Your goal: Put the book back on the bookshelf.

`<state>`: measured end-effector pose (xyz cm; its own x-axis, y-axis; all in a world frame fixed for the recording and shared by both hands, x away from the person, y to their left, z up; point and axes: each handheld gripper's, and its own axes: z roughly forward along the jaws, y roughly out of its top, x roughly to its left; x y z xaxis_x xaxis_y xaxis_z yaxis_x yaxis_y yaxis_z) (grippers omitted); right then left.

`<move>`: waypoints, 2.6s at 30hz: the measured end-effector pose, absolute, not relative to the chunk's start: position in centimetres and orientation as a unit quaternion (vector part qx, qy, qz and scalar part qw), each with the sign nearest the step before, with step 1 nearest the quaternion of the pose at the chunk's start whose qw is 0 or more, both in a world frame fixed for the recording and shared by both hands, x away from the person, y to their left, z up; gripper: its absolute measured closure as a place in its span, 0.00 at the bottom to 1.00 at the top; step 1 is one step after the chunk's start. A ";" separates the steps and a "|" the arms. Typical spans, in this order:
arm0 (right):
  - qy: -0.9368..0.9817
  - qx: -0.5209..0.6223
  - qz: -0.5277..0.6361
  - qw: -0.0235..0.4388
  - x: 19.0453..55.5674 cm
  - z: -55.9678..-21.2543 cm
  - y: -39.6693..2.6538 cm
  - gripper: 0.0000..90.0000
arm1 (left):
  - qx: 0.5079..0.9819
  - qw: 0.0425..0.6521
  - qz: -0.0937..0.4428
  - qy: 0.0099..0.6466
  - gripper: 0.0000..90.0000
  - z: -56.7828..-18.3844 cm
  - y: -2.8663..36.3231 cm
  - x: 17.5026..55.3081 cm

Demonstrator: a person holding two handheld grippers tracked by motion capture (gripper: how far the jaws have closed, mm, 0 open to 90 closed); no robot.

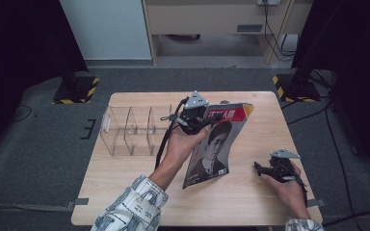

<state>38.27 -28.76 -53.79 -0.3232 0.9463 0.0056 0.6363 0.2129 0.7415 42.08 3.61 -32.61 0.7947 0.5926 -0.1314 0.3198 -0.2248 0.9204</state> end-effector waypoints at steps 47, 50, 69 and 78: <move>0.749 0.525 0.332 0.231 38.2 -53.8 -28.6 0.25 | 0.768 0.559 0.122 0.288 0.96 -29.7 8.6 39.3; 0.748 0.526 0.333 0.231 38.2 -53.8 -28.5 0.25 | 0.768 0.560 0.121 0.288 0.96 -29.9 8.9 38.9; 0.750 0.523 0.333 0.231 38.2 -53.8 -28.4 0.25 | 0.759 0.565 0.123 0.300 0.96 -31.1 13.0 37.3; 0.751 0.523 0.332 0.229 38.2 -53.8 -28.4 0.25 | 0.752 0.571 0.127 0.303 0.96 -31.0 15.3 36.2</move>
